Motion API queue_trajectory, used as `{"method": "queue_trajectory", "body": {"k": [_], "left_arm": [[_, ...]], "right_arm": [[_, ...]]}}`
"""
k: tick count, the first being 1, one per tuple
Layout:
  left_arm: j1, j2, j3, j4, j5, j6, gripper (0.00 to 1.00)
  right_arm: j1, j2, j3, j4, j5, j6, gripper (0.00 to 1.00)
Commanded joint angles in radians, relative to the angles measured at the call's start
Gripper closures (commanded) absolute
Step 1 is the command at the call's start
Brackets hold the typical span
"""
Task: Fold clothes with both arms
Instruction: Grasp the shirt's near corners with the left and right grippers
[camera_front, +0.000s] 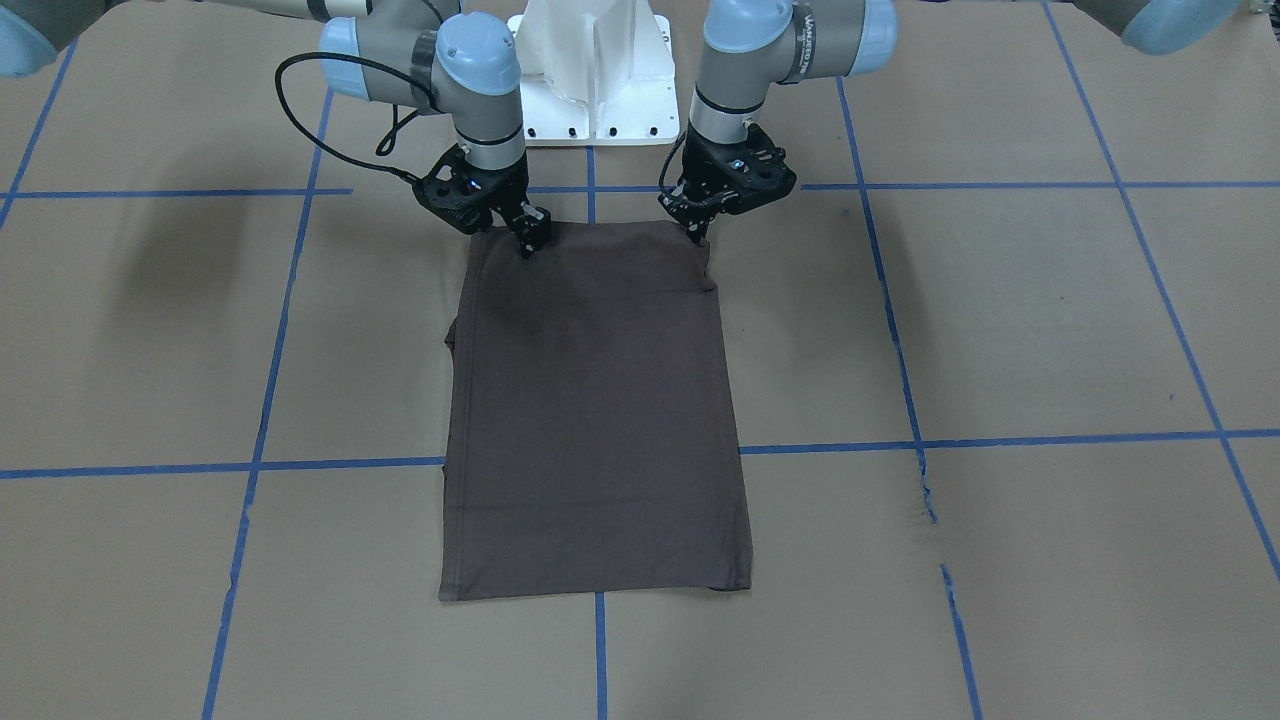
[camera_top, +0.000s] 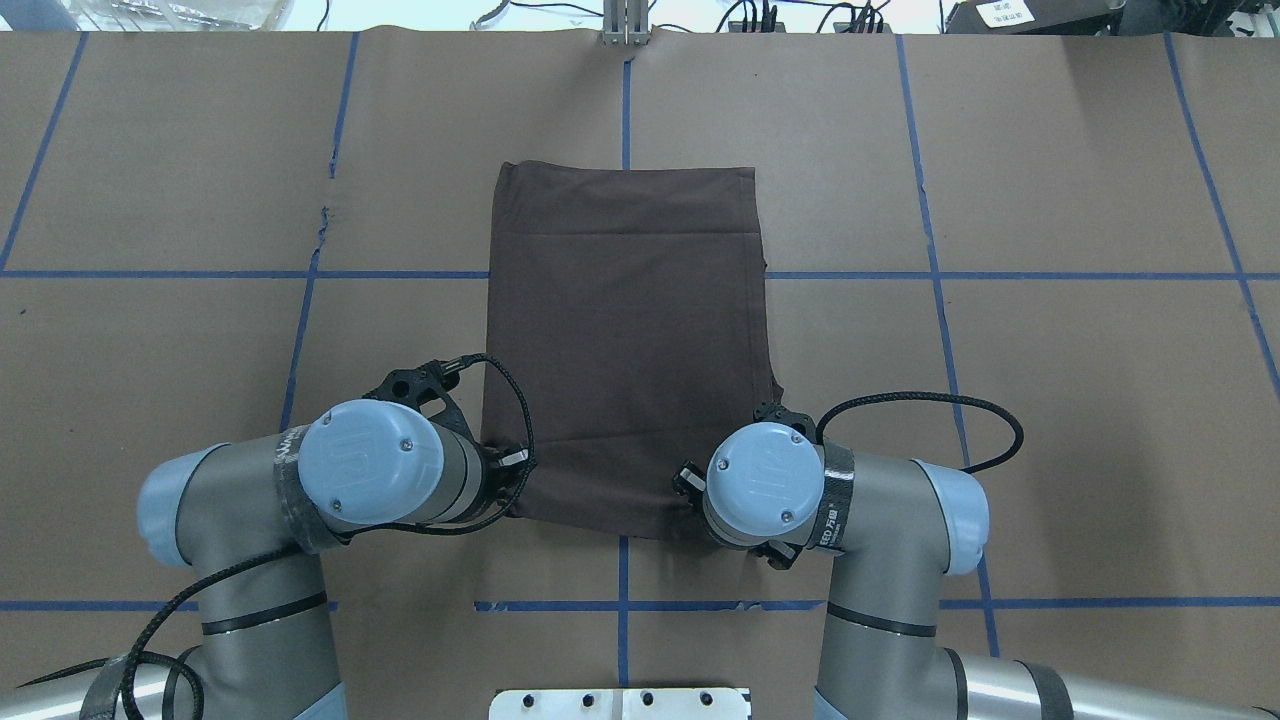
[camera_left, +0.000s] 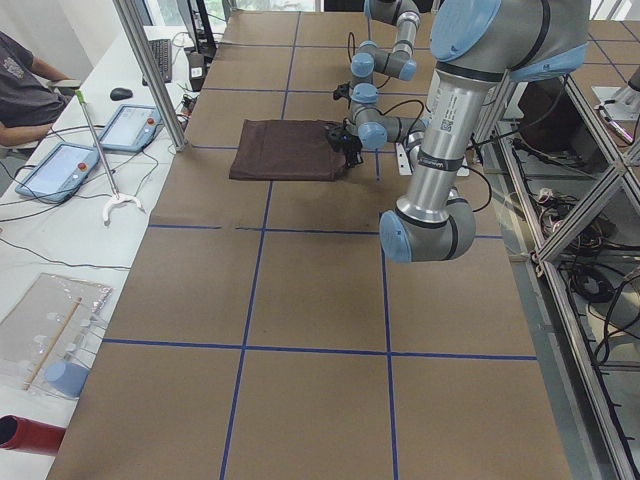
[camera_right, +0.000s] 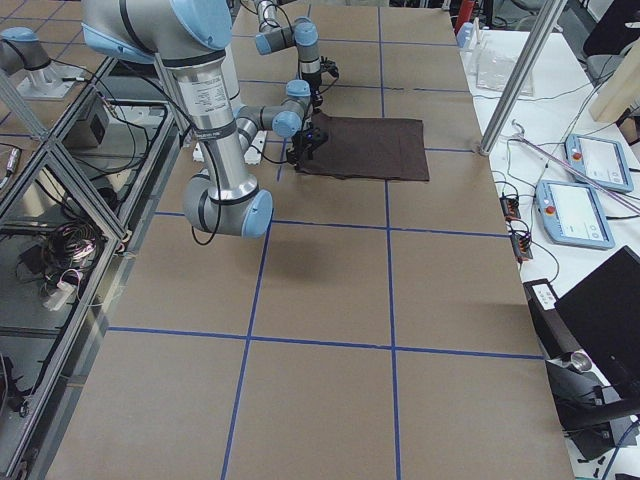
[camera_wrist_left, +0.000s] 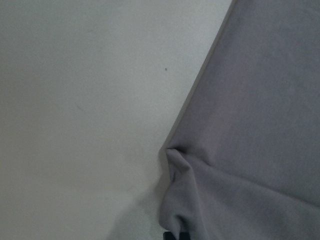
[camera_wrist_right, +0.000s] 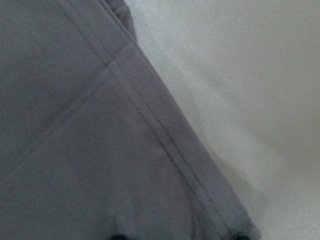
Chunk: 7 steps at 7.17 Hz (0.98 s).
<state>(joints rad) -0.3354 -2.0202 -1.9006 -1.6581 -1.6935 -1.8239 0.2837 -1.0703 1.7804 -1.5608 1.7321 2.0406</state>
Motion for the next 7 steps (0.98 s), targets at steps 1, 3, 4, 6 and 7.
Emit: {"method": "queue_trajectory", "body": {"k": [1,3,4,6,7], "left_arm": [[-0.001,0.0,0.0,0.001,0.0,0.0,1.0],[-0.001,0.0,0.002,0.001,0.0,0.0,1.0],[-0.001,0.0,0.002,0.001,0.0,0.0,1.0],[-0.001,0.0,0.002,0.001,0.0,0.0,1.0],[-0.001,0.0,0.0,0.001,0.0,0.0,1.0]], "right_arm": [[0.005,0.006,0.004,0.001,-0.006,-0.002,1.0],[0.011,0.007,0.004,0.002,-0.005,-0.002,1.0],[0.014,0.007,0.004,0.004,-0.005,-0.002,1.0],[0.023,0.023,0.004,0.005,-0.003,-0.002,1.0],[0.023,0.023,0.008,0.007,-0.002,-0.002,1.0]]}}
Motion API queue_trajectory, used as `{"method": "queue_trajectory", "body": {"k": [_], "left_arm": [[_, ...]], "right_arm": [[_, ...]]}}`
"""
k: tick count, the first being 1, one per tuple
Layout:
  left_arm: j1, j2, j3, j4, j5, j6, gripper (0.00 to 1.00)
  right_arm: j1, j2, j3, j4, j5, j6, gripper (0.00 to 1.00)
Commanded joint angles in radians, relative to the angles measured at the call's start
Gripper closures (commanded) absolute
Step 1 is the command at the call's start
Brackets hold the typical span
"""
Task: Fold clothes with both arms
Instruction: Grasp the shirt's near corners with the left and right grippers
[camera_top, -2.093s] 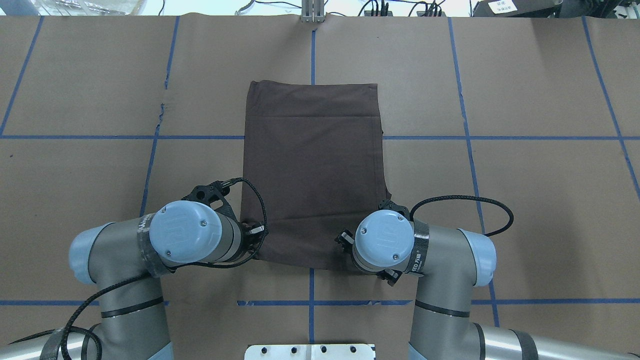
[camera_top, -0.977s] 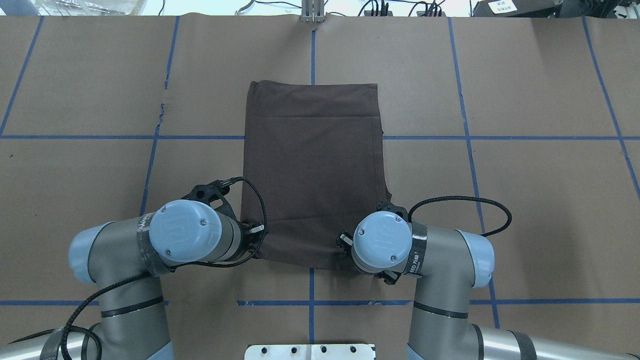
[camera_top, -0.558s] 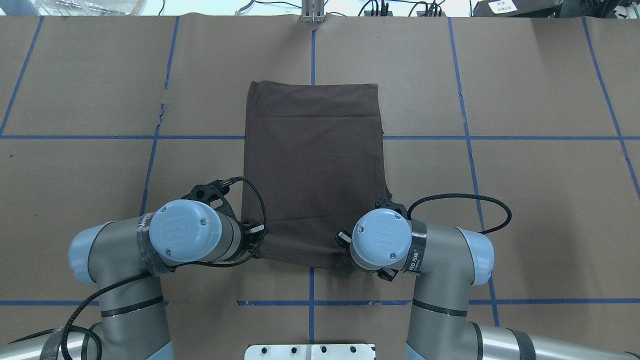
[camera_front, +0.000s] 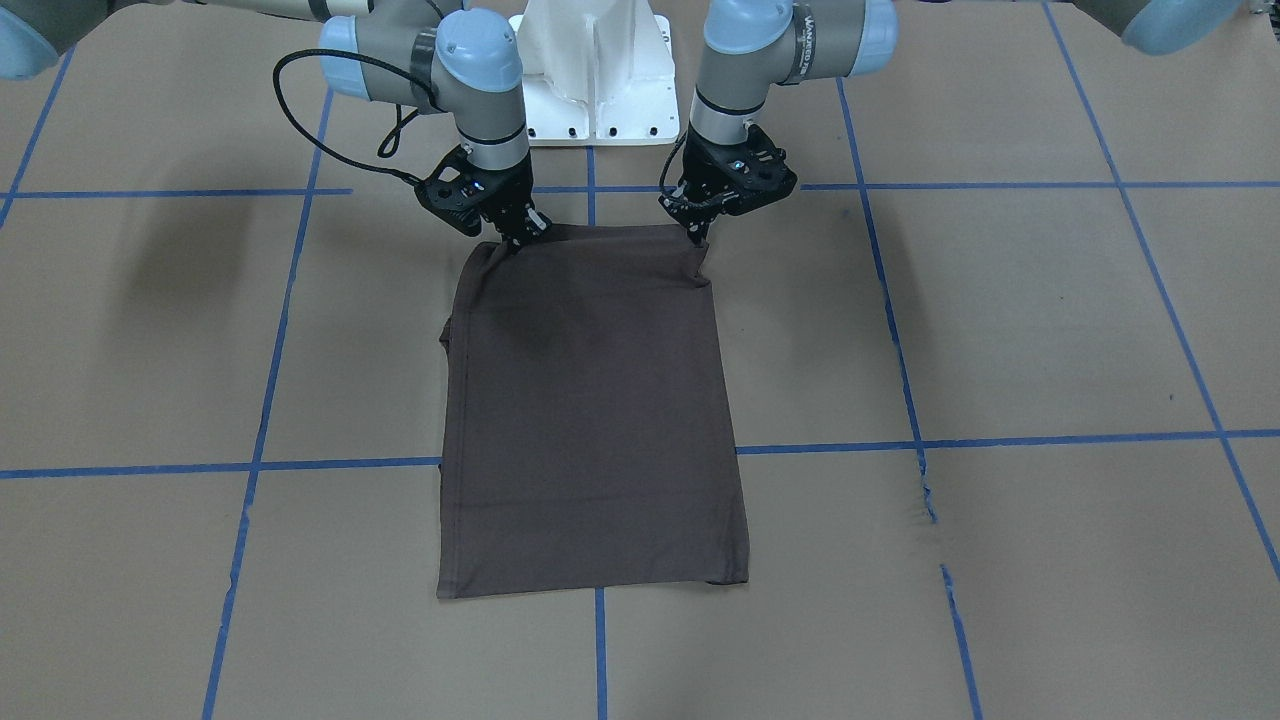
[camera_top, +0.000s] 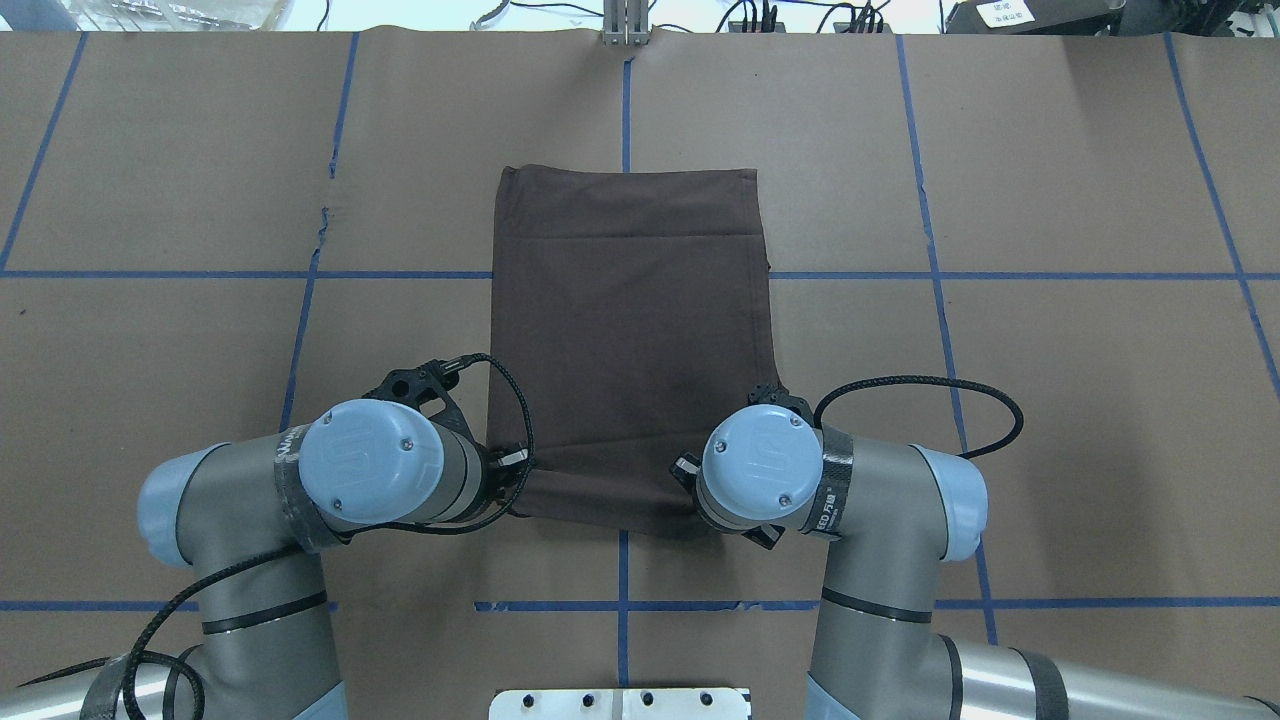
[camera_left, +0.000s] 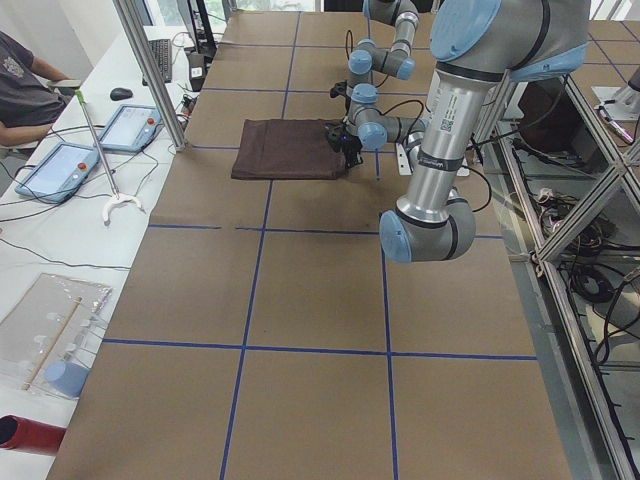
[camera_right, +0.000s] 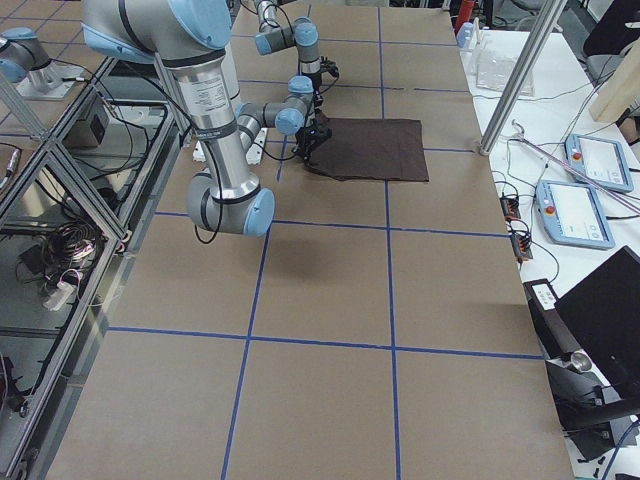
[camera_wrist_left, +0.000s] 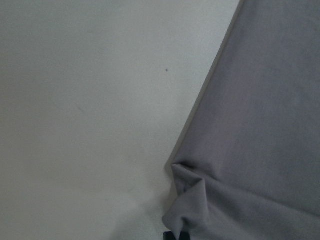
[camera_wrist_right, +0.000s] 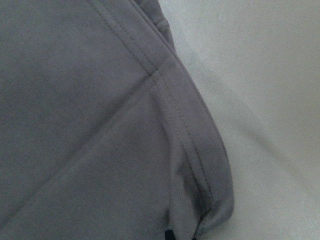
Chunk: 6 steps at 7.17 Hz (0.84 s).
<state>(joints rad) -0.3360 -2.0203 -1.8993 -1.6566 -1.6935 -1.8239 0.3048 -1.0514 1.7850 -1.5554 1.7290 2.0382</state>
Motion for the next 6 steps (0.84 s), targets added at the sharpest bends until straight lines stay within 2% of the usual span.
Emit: {"method": "queue_trajectory", "body": {"k": [1,4,6], "left_arm": [[0.0,0.002,-0.004,0.003,0.0,0.0,1.0],[0.04,0.015,-0.145,0.139,0.0,-0.001,1.0],[0.132,0.02,-0.237,0.23,0.0,-0.002,1.0]], "right_arm": [[0.002,0.005,0.023,0.003,0.0,0.002,1.0],[-0.001,-0.016,0.127,0.005,0.024,-0.001,1.0],[-0.041,-0.057,0.229,0.005,0.024,-0.001,1.0]]}}
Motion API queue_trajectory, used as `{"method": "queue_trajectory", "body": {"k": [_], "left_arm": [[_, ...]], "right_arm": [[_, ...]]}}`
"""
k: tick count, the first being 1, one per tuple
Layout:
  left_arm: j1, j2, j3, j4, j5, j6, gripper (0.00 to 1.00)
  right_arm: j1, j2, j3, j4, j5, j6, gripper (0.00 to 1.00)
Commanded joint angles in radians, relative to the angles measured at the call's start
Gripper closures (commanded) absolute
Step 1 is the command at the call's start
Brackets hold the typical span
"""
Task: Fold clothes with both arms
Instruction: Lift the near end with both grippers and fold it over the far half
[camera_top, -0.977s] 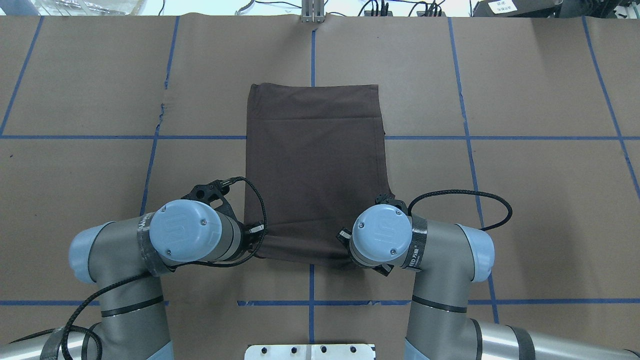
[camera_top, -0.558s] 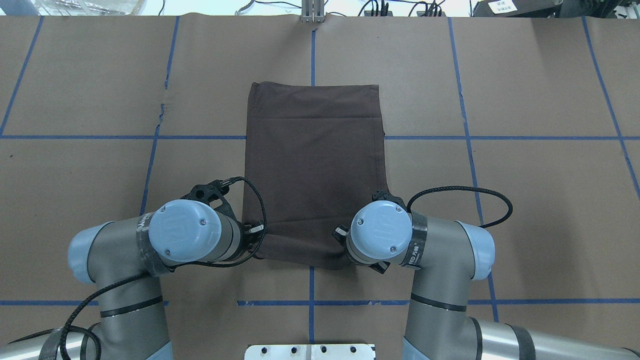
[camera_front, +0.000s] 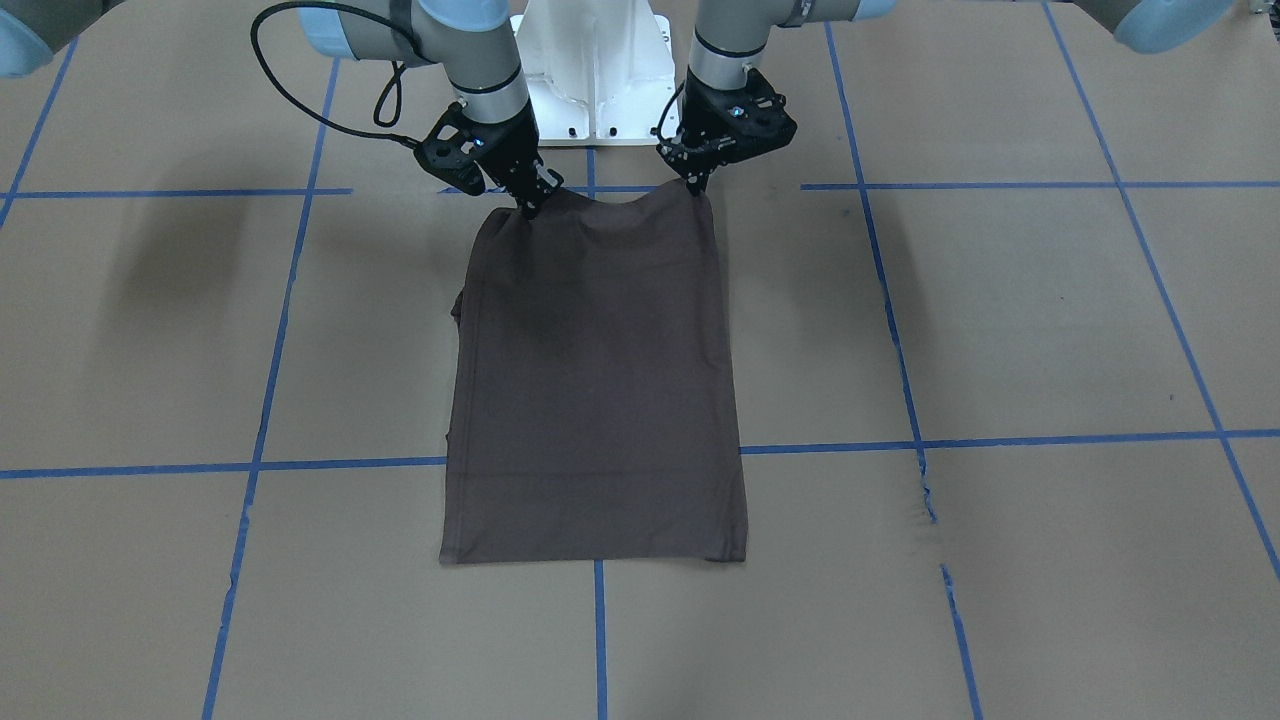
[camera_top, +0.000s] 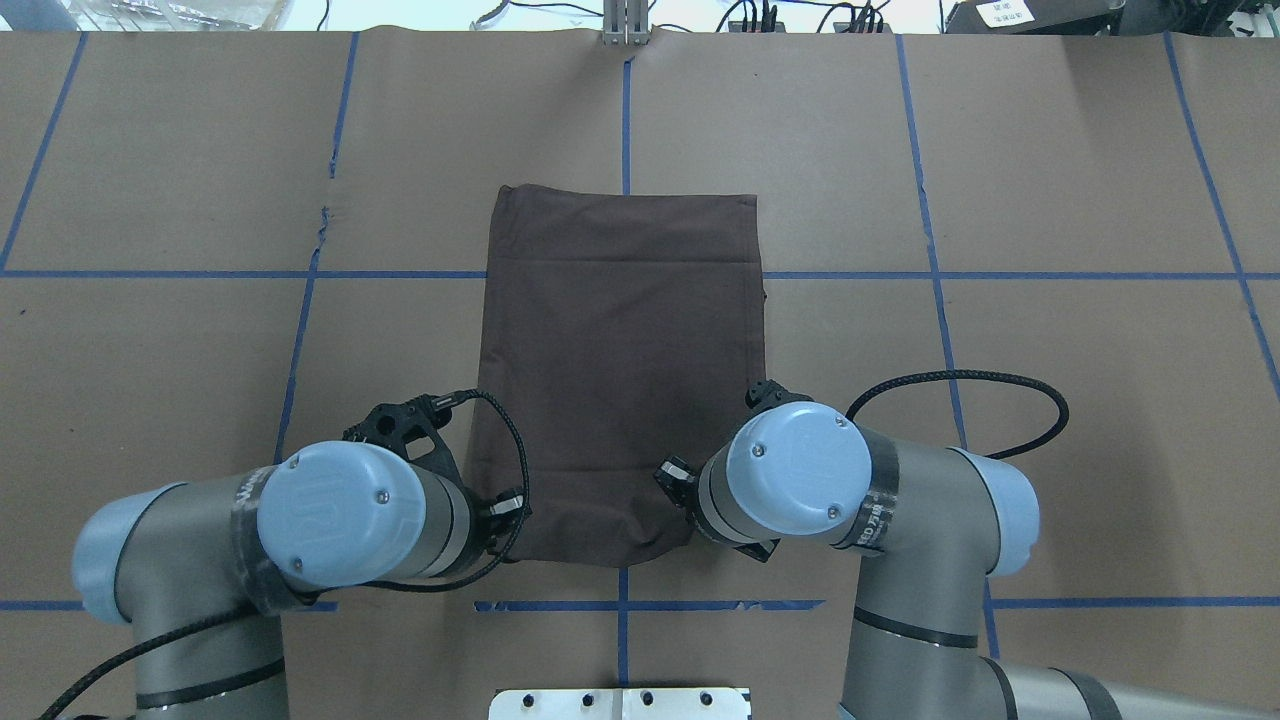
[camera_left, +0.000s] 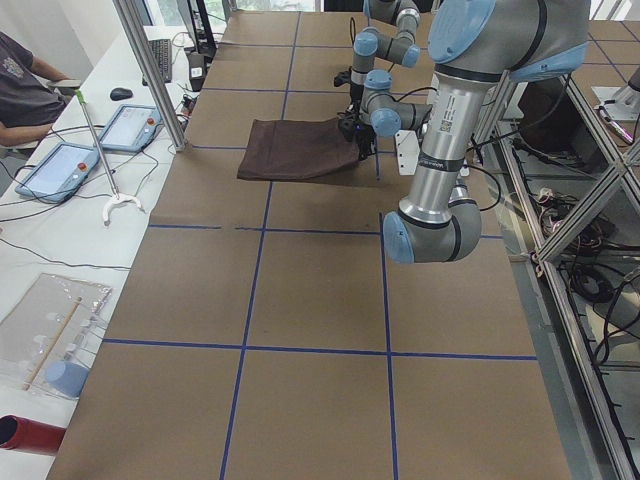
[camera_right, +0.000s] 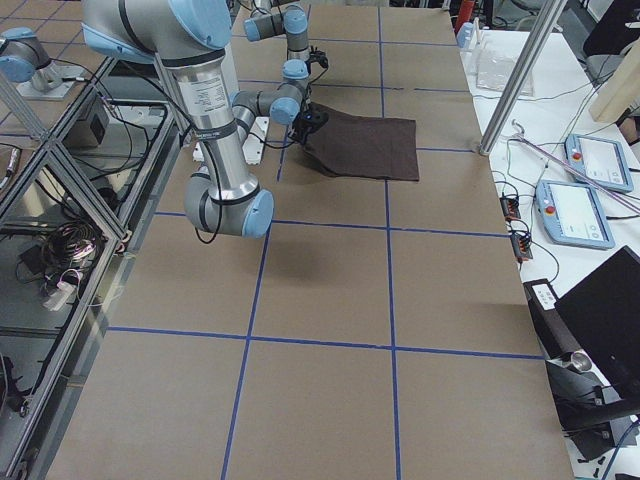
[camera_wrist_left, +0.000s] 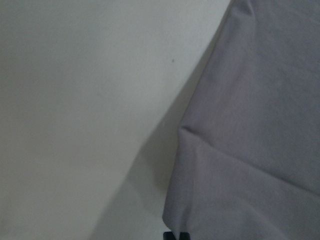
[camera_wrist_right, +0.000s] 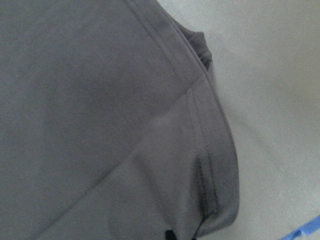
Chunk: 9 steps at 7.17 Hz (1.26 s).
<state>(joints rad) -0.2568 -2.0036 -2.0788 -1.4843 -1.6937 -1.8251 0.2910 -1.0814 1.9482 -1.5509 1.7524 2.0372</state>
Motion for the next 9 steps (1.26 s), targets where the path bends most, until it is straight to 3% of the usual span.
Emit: {"method": "queue_trajectory", "body": {"k": [1,4,6,7,8,9], "left_arm": [[0.083,0.043,-0.14,0.079,0.0,0.0,1.0],[0.068,0.033,-0.15,0.073,0.005,0.001,1.0],[-0.06,0.011,-0.109,0.072,-0.003,0.111,1.0],[-0.118,-0.001,-0.072,0.065,-0.003,0.15,1.0],[-0.18,-0.033,-0.013,0.041,-0.003,0.197,1.0],[-0.218,-0.064,0.081,-0.026,-0.003,0.201,1.0]], "right_arm": [[-0.045,-0.035,0.093,0.0,0.002,0.001,1.0],[-0.018,-0.022,0.086,0.002,-0.005,-0.011,1.0],[0.087,-0.008,0.08,-0.001,-0.002,-0.14,1.0],[0.141,0.02,0.03,0.0,0.01,-0.181,1.0],[0.186,0.105,-0.086,0.005,0.019,-0.201,1.0],[0.213,0.159,-0.207,0.091,0.025,-0.203,1.0]]}}
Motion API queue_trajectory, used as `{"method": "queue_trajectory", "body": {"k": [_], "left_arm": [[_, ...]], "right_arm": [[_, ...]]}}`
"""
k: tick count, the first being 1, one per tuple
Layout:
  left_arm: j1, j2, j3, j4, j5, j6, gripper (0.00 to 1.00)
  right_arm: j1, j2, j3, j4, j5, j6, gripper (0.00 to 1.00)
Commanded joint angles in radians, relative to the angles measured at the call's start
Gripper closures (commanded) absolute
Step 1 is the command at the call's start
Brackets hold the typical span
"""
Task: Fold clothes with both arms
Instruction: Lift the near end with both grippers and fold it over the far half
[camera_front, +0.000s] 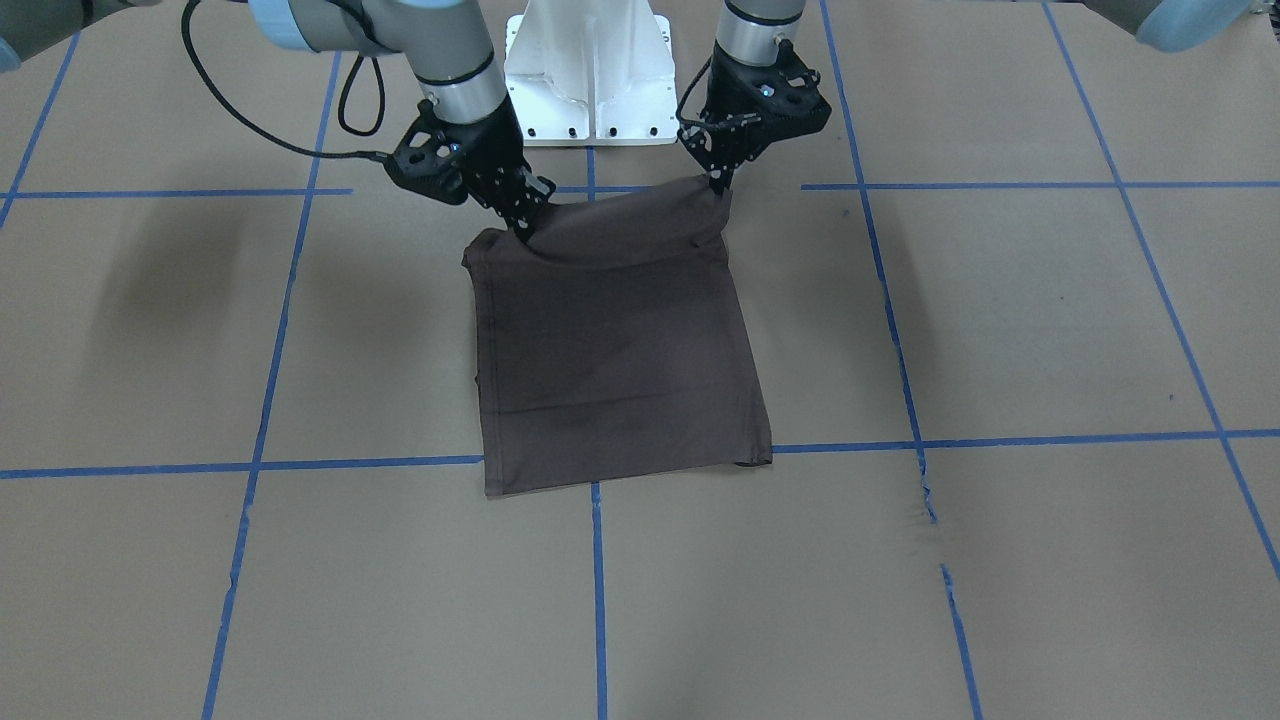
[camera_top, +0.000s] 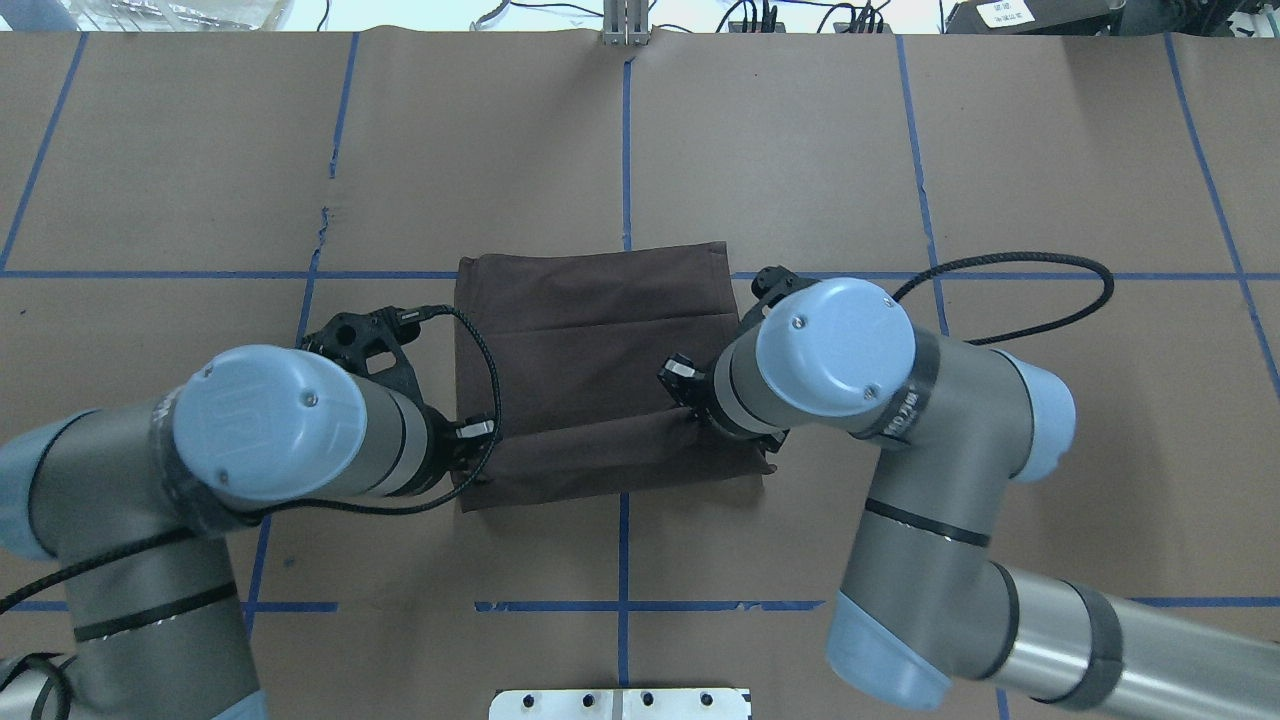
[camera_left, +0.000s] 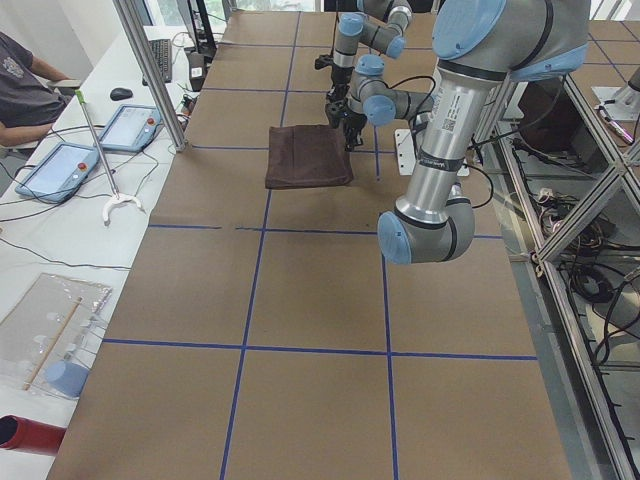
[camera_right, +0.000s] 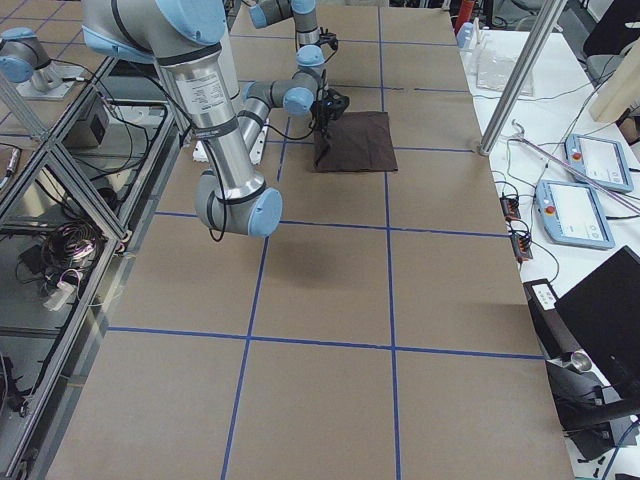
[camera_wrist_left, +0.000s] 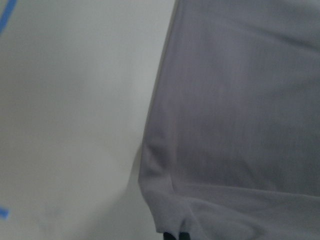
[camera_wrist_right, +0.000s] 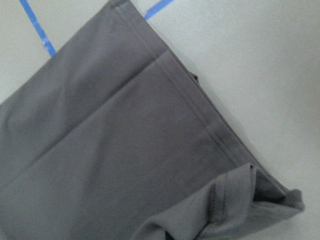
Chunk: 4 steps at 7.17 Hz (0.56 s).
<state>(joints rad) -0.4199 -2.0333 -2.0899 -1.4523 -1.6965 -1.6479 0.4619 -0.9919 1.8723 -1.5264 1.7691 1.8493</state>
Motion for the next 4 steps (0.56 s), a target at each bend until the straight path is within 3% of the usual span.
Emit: {"method": "queue_trajectory", "body": {"k": [1,2,4], "left_arm": [[-0.077,-0.047,0.19,-0.151,0.0,0.023,1.0],[-0.097,-0.051,0.261,-0.228,0.0,0.023,1.0],[-0.123,-0.059,0.287,-0.255,0.0,0.023,1.0]], "right_arm": [[0.061,0.096,-0.227,0.154,0.01,-0.015,1.0],[0.079,0.128,-0.278,0.164,0.016,-0.016,1.0],[0.116,0.168,-0.347,0.164,0.058,-0.016,1.0]]}}
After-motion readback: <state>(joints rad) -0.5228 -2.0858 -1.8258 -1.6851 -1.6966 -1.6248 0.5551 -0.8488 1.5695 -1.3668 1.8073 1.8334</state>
